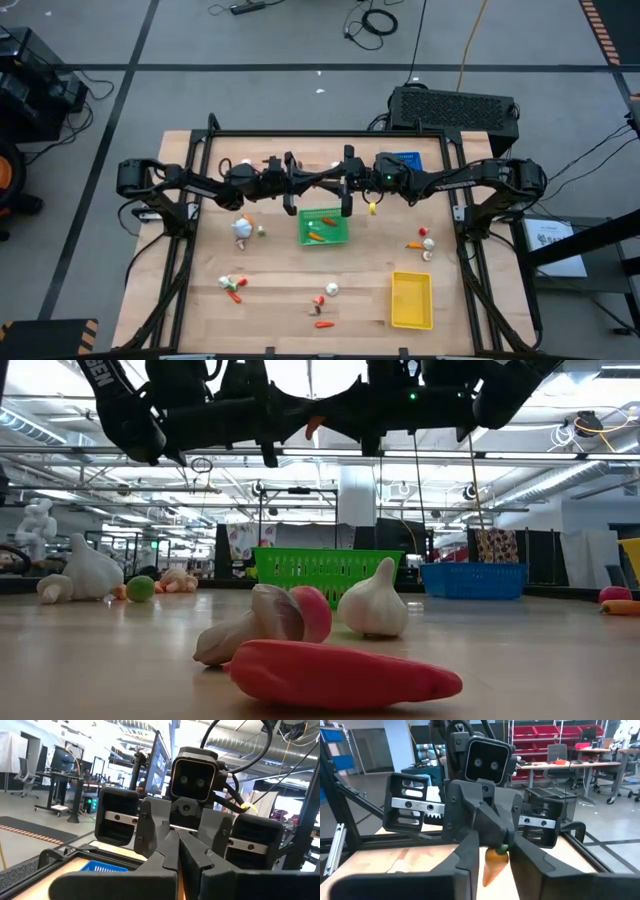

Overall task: Sort produce into baskets
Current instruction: Put the yellow chili pepper into the green bin

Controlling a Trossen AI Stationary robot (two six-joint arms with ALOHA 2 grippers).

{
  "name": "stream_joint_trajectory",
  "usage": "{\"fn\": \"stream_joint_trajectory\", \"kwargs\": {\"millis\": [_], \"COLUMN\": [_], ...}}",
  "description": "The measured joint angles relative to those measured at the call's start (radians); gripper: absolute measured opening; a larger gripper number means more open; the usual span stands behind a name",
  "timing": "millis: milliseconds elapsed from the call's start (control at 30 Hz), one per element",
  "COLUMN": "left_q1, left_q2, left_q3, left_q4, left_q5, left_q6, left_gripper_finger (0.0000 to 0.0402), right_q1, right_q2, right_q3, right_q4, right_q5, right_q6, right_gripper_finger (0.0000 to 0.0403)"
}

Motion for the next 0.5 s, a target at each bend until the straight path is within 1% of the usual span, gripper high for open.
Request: {"fn": "stream_joint_trajectory", "kwargs": {"millis": [67,133,500], "left_q1": [0.0,0.0,0.004], "left_q2": [0.0,0.0,0.001], "left_q3": [-0.001,-0.001,-0.002], "left_q4": [-0.002,-0.002,0.001], "left_q5": [0.002,0.002,0.002], "left_q6": [0.002,0.007,0.03], "left_gripper_finger": [0.0002,0.0002,0.0002], "right_q1": [0.0,0.0,0.0], "right_q2": [-0.001,-0.002,-0.003], "right_q3": [0.0,0.0,0.002], "right_q4": [-0.011,-0.02,-0.058], "right_q5": [-0.004,-0.004,0.002], "right_q6": [0.0,0.0,0.0], "right_gripper_finger": [0.0059,0.0053,0.0059]}}
